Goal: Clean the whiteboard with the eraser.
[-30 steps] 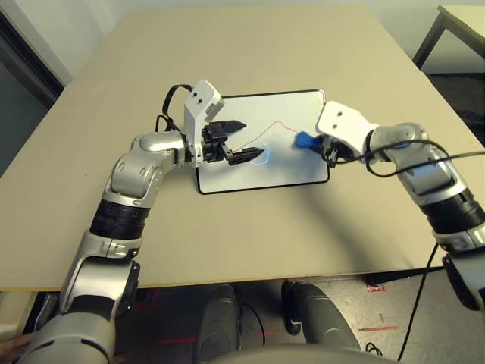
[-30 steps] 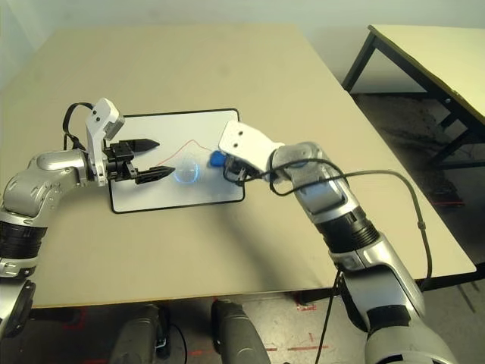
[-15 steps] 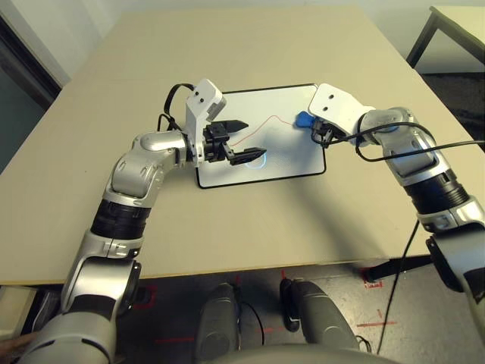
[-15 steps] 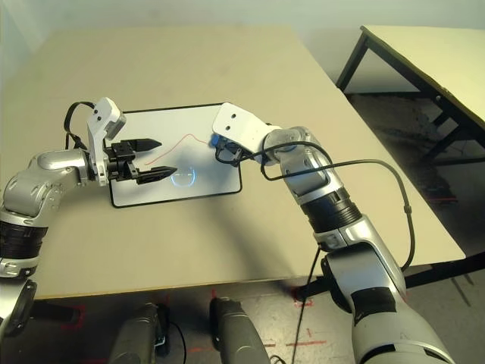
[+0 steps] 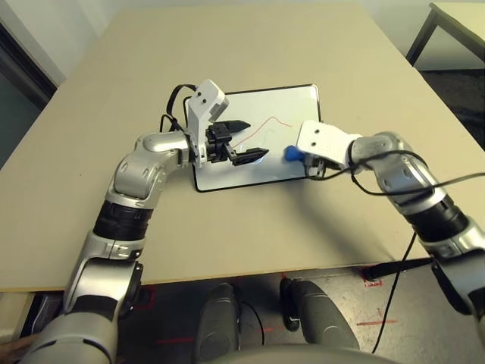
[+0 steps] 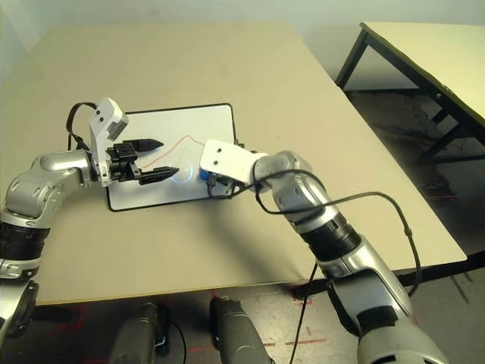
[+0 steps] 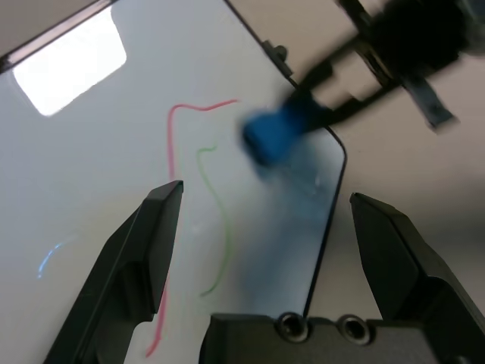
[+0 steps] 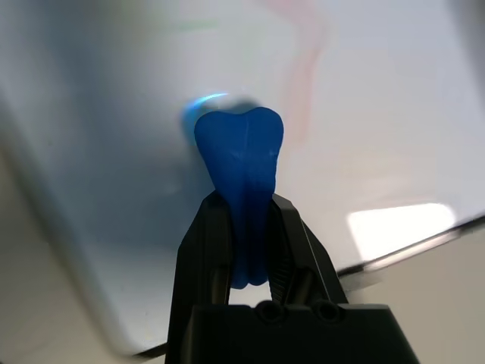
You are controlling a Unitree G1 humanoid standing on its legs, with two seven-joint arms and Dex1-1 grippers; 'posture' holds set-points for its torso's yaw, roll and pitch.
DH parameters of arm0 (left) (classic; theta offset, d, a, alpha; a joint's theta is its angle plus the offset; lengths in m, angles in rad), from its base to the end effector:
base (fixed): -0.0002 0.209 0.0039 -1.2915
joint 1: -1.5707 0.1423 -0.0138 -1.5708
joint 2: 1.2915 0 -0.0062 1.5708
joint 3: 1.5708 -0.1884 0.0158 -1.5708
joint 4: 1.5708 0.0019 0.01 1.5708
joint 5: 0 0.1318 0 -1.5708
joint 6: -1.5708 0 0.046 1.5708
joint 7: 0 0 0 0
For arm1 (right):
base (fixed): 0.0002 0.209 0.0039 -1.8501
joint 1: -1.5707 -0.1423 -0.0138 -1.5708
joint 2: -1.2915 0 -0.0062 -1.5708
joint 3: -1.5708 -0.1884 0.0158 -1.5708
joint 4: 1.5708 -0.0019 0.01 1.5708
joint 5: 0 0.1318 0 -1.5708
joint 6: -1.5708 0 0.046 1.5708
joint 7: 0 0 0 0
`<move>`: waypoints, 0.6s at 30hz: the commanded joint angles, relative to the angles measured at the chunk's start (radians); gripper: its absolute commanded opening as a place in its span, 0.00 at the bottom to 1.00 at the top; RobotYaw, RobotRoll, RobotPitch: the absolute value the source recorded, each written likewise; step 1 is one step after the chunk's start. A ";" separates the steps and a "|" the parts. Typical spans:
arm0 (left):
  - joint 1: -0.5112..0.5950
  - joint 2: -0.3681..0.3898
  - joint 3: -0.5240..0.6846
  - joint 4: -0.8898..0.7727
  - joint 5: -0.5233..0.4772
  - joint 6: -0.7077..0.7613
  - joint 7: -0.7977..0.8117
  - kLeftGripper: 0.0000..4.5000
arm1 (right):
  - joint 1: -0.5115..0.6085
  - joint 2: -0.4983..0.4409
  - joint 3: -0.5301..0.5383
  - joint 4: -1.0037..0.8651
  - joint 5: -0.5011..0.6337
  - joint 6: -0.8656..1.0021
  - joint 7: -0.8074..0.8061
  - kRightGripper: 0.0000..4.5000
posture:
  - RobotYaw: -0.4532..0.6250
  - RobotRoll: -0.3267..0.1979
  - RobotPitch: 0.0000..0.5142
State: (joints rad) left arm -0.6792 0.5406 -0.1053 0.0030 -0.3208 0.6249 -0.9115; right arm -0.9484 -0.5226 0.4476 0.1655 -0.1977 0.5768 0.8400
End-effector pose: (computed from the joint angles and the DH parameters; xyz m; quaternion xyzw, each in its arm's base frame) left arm 0.2945 0.1930 0.1932 0.1319 0.0620 -0.4874 0.8609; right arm 0.3208 -0.1415 0.2225 -0.4441 0.1003 0.3740 0.8080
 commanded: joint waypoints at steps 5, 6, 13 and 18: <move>0.029 0.003 -0.008 -0.029 -0.001 0.011 0.006 1.00 | 0.042 -0.022 0.017 0.036 -0.040 -0.006 0.012 0.14 | 0.39 0.62 0.32; 0.031 0.003 -0.006 -0.031 -0.001 0.013 0.008 1.00 | 0.069 -0.034 0.028 -0.006 -0.039 0.016 0.032 0.14 | 0.40 0.62 0.32; 0.034 0.003 -0.005 -0.035 -0.002 0.014 0.012 1.00 | 0.176 -0.086 0.057 -0.183 -0.044 0.128 0.114 0.14 | 0.39 0.62 0.33; 0.027 -0.005 -0.012 -0.026 0.002 0.010 0.012 1.00 | 0.040 -0.047 0.014 -0.012 -0.057 0.070 0.060 0.14 | 0.38 0.62 0.32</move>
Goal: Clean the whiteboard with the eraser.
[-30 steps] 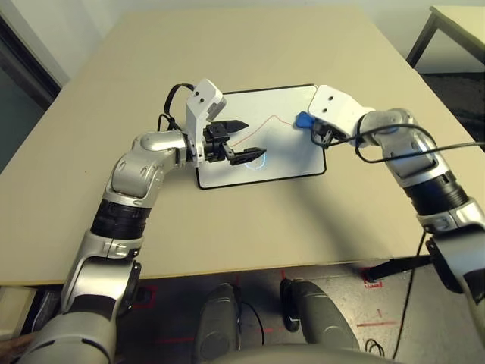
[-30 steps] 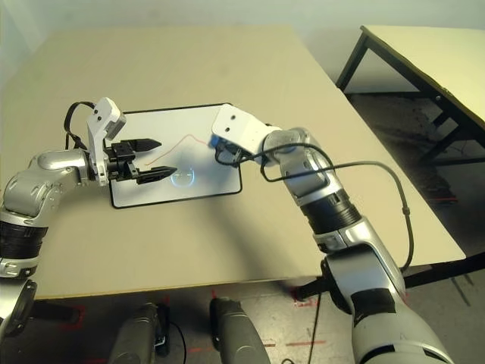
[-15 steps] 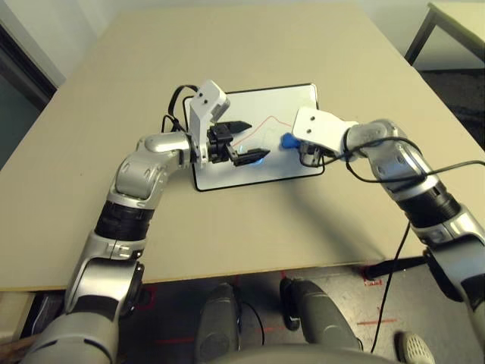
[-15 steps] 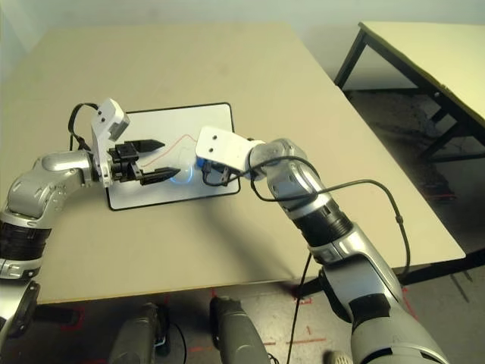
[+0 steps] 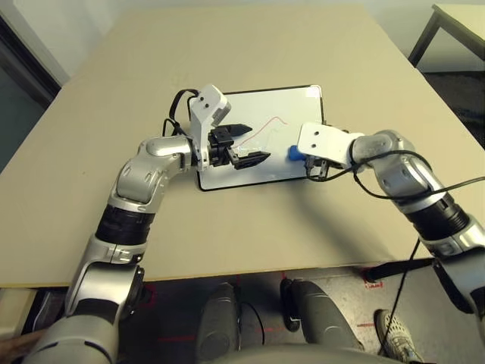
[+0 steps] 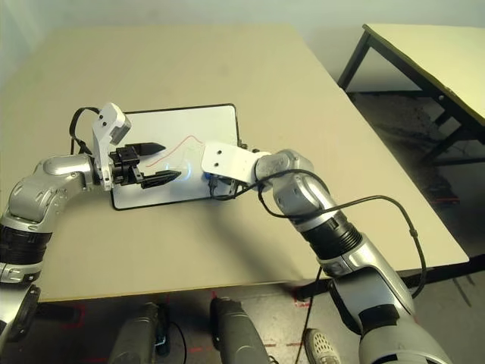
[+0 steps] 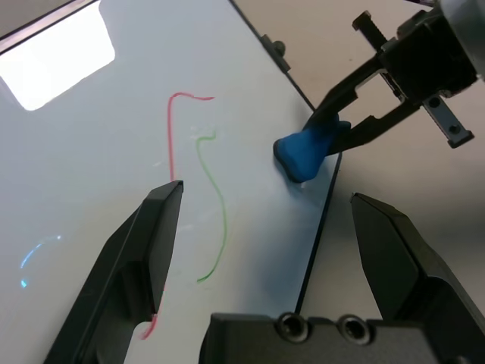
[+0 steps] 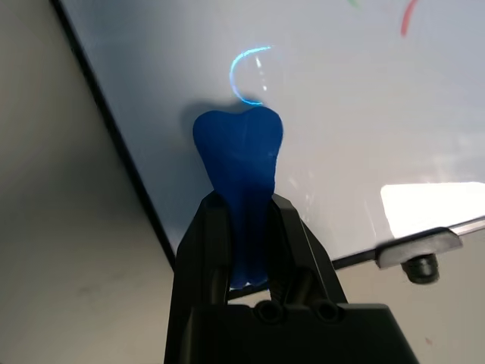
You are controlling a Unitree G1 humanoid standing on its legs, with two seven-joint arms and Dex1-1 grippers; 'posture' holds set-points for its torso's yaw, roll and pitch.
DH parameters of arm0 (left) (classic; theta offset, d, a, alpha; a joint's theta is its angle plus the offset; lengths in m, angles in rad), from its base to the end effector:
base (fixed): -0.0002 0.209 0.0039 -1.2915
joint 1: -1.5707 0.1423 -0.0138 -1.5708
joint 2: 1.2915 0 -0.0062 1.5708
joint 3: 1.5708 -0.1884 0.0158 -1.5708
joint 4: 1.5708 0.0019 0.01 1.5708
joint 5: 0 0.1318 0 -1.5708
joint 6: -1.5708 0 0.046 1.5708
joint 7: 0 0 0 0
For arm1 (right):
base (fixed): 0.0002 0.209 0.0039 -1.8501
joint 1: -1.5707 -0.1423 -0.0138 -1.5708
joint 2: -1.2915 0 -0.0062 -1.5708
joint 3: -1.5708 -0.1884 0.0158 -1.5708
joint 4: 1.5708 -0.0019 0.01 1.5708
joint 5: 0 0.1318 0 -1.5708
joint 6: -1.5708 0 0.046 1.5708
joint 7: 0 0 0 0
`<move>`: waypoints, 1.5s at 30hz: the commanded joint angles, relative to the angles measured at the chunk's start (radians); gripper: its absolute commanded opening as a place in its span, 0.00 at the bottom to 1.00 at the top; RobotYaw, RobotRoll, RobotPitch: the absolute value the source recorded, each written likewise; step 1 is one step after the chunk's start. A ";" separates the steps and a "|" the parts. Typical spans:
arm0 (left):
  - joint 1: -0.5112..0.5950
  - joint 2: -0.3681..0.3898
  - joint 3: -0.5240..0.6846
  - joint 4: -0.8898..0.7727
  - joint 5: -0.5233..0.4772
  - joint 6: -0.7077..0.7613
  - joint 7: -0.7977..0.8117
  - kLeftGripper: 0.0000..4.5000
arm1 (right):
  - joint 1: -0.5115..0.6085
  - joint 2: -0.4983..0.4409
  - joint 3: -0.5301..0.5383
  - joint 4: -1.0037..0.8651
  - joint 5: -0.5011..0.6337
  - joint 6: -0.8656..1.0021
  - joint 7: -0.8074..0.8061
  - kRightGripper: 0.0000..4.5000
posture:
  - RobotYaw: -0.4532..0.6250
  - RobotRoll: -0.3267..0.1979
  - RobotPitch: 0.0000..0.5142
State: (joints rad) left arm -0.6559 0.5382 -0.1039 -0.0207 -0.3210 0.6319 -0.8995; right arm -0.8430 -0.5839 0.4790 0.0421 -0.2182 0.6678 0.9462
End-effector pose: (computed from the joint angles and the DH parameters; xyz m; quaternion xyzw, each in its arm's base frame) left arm 0.2911 0.1926 0.1894 0.1302 0.0646 -0.4847 0.8625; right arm 0.3061 -0.1525 0.2029 -0.4462 0.1707 0.4036 0.7803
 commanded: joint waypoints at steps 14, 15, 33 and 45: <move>0.006 -0.001 -0.006 0.006 0.004 -0.002 0.001 1.00 | -0.088 0.073 0.011 0.065 -0.023 -0.018 -0.011 0.13 | 0.39 0.62 0.32; 0.007 0.000 -0.004 0.008 0.005 -0.003 0.001 1.00 | -0.062 0.067 0.021 0.019 -0.024 0.002 0.004 0.13 | 0.39 0.62 0.32; -0.016 0.004 0.002 0.042 0.011 -0.024 0.006 1.00 | -0.233 0.139 -0.014 0.229 -0.049 -0.099 -0.070 0.13 | 0.39 0.62 0.30; -0.023 0.009 0.006 0.057 0.014 -0.034 0.004 1.00 | -0.052 0.066 0.035 -0.062 -0.049 0.043 0.034 0.13 | 0.38 0.62 0.28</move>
State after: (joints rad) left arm -0.6766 0.5414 -0.0966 0.0246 -0.3151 0.6071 -0.8912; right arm -0.8995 -0.5133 0.4968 -0.0006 -0.2571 0.6954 0.9678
